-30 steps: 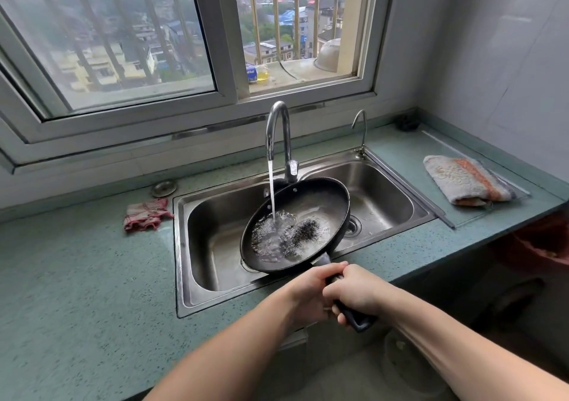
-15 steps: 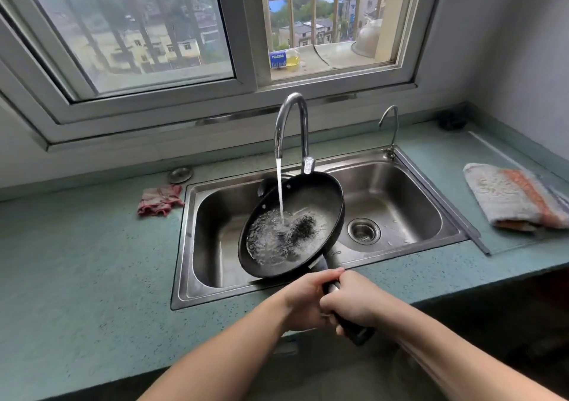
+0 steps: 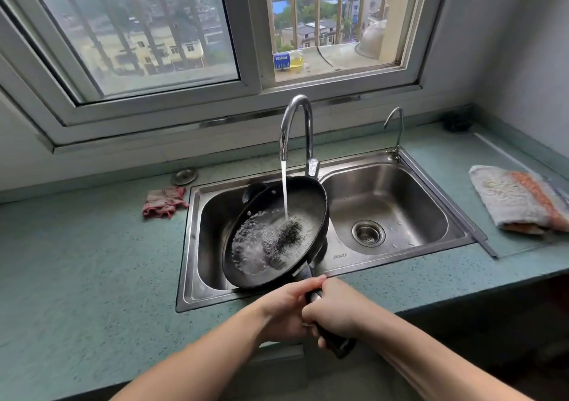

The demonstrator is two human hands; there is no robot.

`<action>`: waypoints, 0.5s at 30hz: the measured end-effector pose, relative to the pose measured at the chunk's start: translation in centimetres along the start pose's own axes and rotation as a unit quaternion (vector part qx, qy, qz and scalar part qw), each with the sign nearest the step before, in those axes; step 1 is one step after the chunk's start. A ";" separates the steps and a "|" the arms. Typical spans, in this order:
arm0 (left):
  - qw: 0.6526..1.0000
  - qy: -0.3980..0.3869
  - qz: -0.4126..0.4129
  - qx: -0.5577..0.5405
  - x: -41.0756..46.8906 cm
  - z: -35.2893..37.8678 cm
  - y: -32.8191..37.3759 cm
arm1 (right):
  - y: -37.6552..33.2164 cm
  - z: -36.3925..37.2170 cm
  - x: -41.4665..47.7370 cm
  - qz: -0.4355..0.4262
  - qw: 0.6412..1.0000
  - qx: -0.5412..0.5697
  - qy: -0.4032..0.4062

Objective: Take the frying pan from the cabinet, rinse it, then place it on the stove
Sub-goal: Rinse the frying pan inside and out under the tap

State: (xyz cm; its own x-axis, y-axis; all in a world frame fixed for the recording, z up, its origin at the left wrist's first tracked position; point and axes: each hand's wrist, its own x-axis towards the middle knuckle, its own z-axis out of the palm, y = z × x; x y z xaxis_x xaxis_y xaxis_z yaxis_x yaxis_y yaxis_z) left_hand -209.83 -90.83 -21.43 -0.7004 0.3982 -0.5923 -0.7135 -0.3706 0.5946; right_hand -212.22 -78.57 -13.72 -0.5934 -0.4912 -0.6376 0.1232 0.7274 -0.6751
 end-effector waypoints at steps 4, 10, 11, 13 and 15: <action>0.998 0.015 0.039 -0.056 -1.4 0.1 -0.2 | -0.9 1.3 -0.2 -0.004 1.000 -0.009 0.018; 0.995 0.007 0.075 -0.062 -1.5 0.2 0.9 | -2.3 1.1 -0.4 -0.025 0.997 -0.036 0.068; 0.995 0.006 0.077 -0.059 -1.5 0.4 1.2 | -2.4 1.0 -0.2 -0.027 0.996 -0.043 0.074; 0.996 0.008 0.071 -0.052 -1.2 0.5 1.9 | -2.4 0.8 0.2 -0.025 0.996 -0.044 0.080; 0.997 0.013 0.068 -0.046 -0.8 0.8 2.5 | -2.2 0.5 0.8 -0.017 0.996 -0.037 0.085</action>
State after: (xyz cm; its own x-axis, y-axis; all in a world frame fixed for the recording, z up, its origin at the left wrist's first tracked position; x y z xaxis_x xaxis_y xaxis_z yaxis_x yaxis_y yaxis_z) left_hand -211.03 -91.42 -19.08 -0.7896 0.3173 -0.5252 -0.6103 -0.4957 0.6180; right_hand -212.56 -80.79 -12.91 -0.7226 -0.4333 -0.5387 0.0456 0.7476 -0.6626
